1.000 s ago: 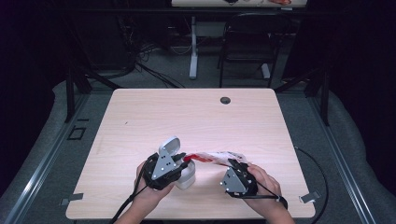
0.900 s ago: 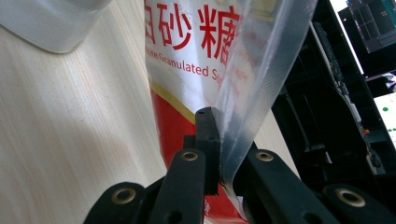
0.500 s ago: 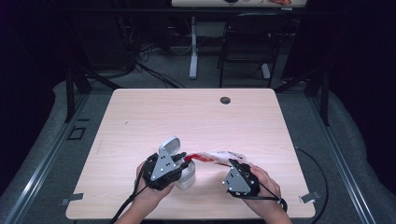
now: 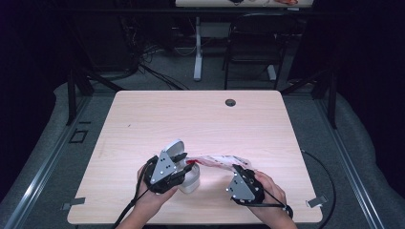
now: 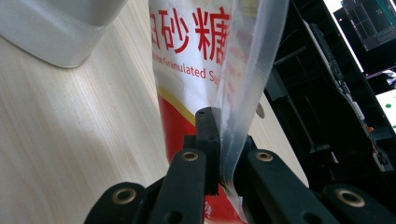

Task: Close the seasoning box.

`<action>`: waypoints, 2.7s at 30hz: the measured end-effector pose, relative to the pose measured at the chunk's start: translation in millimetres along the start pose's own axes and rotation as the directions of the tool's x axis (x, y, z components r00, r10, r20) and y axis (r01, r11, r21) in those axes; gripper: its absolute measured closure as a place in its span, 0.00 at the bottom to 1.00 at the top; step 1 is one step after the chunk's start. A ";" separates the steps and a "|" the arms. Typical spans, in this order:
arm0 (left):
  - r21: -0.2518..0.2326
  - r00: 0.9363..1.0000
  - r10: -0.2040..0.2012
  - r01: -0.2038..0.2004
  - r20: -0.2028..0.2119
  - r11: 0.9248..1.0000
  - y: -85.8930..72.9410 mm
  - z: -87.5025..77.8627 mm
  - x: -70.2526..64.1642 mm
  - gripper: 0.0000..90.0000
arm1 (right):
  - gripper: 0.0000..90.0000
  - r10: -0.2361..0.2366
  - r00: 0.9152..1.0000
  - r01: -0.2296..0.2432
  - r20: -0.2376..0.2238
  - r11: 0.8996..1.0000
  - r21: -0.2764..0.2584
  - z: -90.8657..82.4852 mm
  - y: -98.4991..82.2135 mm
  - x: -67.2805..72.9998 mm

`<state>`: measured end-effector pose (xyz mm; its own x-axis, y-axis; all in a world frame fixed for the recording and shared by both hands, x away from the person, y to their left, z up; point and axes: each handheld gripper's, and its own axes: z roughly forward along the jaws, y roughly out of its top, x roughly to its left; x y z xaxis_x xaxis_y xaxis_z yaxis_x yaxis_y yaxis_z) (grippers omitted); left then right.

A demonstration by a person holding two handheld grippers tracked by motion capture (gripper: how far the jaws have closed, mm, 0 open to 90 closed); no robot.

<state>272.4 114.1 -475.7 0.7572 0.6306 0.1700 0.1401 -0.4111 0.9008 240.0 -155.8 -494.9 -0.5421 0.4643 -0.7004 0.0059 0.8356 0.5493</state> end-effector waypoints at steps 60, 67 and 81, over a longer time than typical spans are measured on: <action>0.007 0.998 -0.051 0.050 0.049 0.999 14.5 4.1 7.3 0.78 | 0.98 0.192 0.975 -0.200 -0.107 0.977 -0.067 8.6 -16.6 -7.1; -0.002 0.997 -0.053 0.053 0.056 0.999 17.7 7.8 5.4 0.78 | 0.98 0.223 0.969 -0.231 -0.108 0.971 -0.061 12.0 -21.3 -6.9; -0.016 0.996 -0.068 0.069 0.059 0.997 18.4 8.9 6.6 0.79 | 0.98 0.256 0.960 -0.264 -0.117 0.963 -0.058 23.4 -22.4 -2.6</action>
<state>285.6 104.9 -461.6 0.7820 0.6175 0.0845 0.1822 -0.3561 0.9165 260.9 -168.8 -516.1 -0.6171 0.6251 -0.4780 0.1001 0.6649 0.7402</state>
